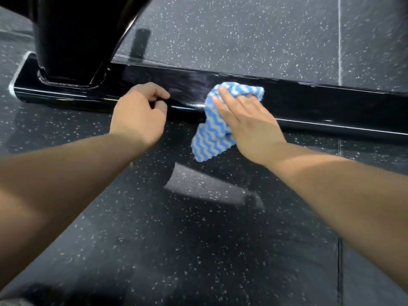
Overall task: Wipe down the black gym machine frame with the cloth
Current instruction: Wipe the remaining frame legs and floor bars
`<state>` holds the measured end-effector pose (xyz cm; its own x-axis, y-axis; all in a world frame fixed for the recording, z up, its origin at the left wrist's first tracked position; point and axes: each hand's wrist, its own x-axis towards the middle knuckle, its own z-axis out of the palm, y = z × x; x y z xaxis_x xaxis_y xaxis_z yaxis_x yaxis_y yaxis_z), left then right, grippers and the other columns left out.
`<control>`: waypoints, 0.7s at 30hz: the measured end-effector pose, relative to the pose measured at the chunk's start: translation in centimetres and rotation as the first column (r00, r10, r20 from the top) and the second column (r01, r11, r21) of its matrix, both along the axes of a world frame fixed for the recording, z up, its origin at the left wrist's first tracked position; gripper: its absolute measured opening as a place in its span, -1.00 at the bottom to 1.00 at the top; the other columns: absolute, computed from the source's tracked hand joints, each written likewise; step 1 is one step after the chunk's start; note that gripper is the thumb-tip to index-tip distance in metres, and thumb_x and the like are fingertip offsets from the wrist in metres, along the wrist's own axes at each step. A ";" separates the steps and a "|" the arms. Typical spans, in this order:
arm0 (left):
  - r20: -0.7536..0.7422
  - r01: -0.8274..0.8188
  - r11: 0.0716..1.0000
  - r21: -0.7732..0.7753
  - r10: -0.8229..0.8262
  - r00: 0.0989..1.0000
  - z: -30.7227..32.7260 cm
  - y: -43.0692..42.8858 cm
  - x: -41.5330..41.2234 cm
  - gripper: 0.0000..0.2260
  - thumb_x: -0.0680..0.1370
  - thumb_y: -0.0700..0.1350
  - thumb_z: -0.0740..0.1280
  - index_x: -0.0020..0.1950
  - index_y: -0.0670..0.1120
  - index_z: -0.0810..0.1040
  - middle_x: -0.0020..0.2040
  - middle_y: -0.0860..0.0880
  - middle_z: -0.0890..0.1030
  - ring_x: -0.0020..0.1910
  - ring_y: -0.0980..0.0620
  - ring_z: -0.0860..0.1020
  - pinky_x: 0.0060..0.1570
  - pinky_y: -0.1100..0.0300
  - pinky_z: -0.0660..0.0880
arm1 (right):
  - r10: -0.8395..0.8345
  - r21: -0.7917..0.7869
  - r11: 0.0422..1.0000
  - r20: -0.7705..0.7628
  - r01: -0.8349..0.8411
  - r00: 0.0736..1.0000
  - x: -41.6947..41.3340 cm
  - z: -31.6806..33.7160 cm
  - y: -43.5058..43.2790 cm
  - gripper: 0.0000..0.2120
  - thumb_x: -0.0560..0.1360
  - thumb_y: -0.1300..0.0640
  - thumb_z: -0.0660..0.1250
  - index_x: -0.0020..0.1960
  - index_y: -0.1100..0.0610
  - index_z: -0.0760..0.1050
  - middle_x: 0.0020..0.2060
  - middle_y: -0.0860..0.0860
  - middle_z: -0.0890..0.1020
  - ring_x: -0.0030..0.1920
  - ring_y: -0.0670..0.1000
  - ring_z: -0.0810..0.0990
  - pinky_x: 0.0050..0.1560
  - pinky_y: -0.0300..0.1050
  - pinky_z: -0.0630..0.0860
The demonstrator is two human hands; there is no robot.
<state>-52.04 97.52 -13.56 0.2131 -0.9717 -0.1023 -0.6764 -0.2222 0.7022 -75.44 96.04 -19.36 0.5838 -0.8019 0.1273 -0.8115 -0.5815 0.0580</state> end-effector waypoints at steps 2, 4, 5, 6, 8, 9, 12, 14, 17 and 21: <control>0.027 0.087 0.995 -0.052 -0.086 0.996 0.1 -0.4 -1.3 -0.79 0.54 -0.19 0.20 0.03 0.06 0.55 -0.10 0.08 0.50 -0.31 0.09 0.43 -0.11 0.20 0.41 | -0.043 0.001 0.999 -0.070 0.043 0.997 -3.4 0.3 0.5 -0.17 0.37 0.28 0.41 0.53 0.18 0.08 0.52 0.14 0.20 0.33 0.25 0.37 0.41 0.15 0.23; 0.047 0.183 0.979 -0.087 -0.180 0.983 0.3 -0.7 -2.6 -0.77 0.53 -0.22 0.20 0.08 -0.01 0.57 -0.15 0.07 0.49 -0.34 0.14 0.41 -0.13 0.22 0.39 | -0.131 0.037 0.990 -0.077 0.134 0.988 -6.7 0.7 1.0 -0.18 0.39 0.23 0.42 0.54 0.19 0.07 0.52 0.14 0.20 0.34 0.27 0.36 0.40 0.19 0.25; 0.062 0.229 0.968 -0.100 -0.224 0.973 0.4 -0.9 -3.2 -0.75 0.53 -0.24 0.19 0.10 -0.04 0.57 -0.08 0.05 0.51 -0.29 0.13 0.43 -0.10 0.23 0.39 | -0.185 0.051 0.981 -0.070 0.189 0.980 -8.3 1.0 1.3 -0.22 0.42 0.22 0.37 0.54 0.19 0.06 0.52 0.14 0.19 0.34 0.28 0.36 0.39 0.20 0.26; 0.090 0.277 0.954 -0.116 -0.268 0.959 0.5 -1.1 -3.9 -0.73 0.53 -0.26 0.18 0.13 -0.05 0.57 0.02 0.03 0.54 -0.18 0.10 0.47 -0.02 0.25 0.39 | -0.235 0.069 0.969 -0.068 0.239 0.970 -9.6 1.2 1.6 -0.25 0.44 0.21 0.32 0.54 0.19 0.05 0.52 0.15 0.19 0.35 0.28 0.36 0.39 0.21 0.26; 0.198 0.424 0.894 -0.142 -0.394 0.897 0.4 -1.6 -5.4 -0.63 0.53 -0.28 0.16 0.26 -0.01 0.53 0.28 0.07 0.50 0.17 0.05 0.47 0.22 0.31 0.31 | -0.297 0.132 0.945 -0.046 0.300 0.954 -11.1 1.8 2.0 -0.25 0.45 0.21 0.35 0.55 0.18 0.07 0.53 0.15 0.16 0.38 0.28 0.32 0.42 0.20 0.22; 0.247 0.511 0.850 -0.131 -0.471 0.847 0.4 -1.8 -6.6 -0.58 0.54 -0.27 0.15 0.36 0.03 0.46 0.40 0.12 0.41 0.33 0.06 0.39 0.31 0.29 0.25 | -0.319 0.190 0.930 -0.005 0.314 0.948 -11.3 2.0 2.0 -0.20 0.44 0.20 0.40 0.55 0.18 0.05 0.54 0.14 0.10 0.42 0.27 0.28 0.44 0.19 0.19; 0.254 0.708 0.698 -0.105 -0.669 0.698 0.2 -2.2 -11.9 -0.46 0.60 -0.14 0.17 0.55 0.10 0.13 0.53 0.20 0.19 0.45 0.16 0.25 0.33 0.26 0.23 | -0.460 0.388 0.842 0.158 0.374 0.874 -11.1 3.7 1.7 0.09 0.35 0.00 0.53 0.57 0.09 -0.19 0.54 0.00 -0.26 0.49 0.10 0.17 0.34 -0.10 0.28; 0.254 0.775 0.626 -0.089 -0.738 0.625 -0.4 -2.6 -14.8 -0.40 0.60 0.01 0.22 0.57 0.10 0.03 0.52 0.16 0.23 0.42 0.11 0.31 0.29 0.21 0.28 | -0.514 0.435 0.809 0.199 0.395 0.834 -11.0 4.9 1.7 0.24 0.26 -0.08 0.59 0.56 0.06 -0.26 0.53 0.00 -0.33 0.50 0.02 0.17 0.17 -0.25 0.25; 0.578 0.860 0.510 0.029 -0.710 0.401 -1.7 -4.1 -16.7 -0.44 0.57 0.13 0.24 0.54 0.14 0.15 0.43 0.07 0.35 0.31 -0.07 0.38 0.25 0.02 0.30 | -0.507 0.416 0.815 0.174 0.404 0.844 -12.8 5.6 3.5 0.17 0.25 -0.19 0.55 0.58 0.01 -0.15 0.56 -0.04 -0.24 0.49 0.02 0.18 0.26 -0.21 0.26; 0.727 0.881 0.472 -0.034 -0.593 0.345 -1.9 -5.7 -14.7 -0.62 0.49 0.02 0.20 0.16 -0.19 0.57 0.13 -0.18 0.52 0.04 -0.22 0.50 0.01 -0.03 0.36 | -0.569 0.203 0.820 0.206 0.535 0.796 -16.3 5.4 5.8 -0.29 0.45 -0.16 0.32 0.51 0.05 0.22 0.53 0.03 0.18 0.41 0.18 0.31 0.41 0.09 0.28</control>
<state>-66.75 91.83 -15.41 -0.7496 -0.6514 0.1176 -0.6562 0.7546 -0.0032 -91.73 101.83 -13.99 -0.0004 -0.9968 0.0795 -0.9730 -0.0179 -0.2301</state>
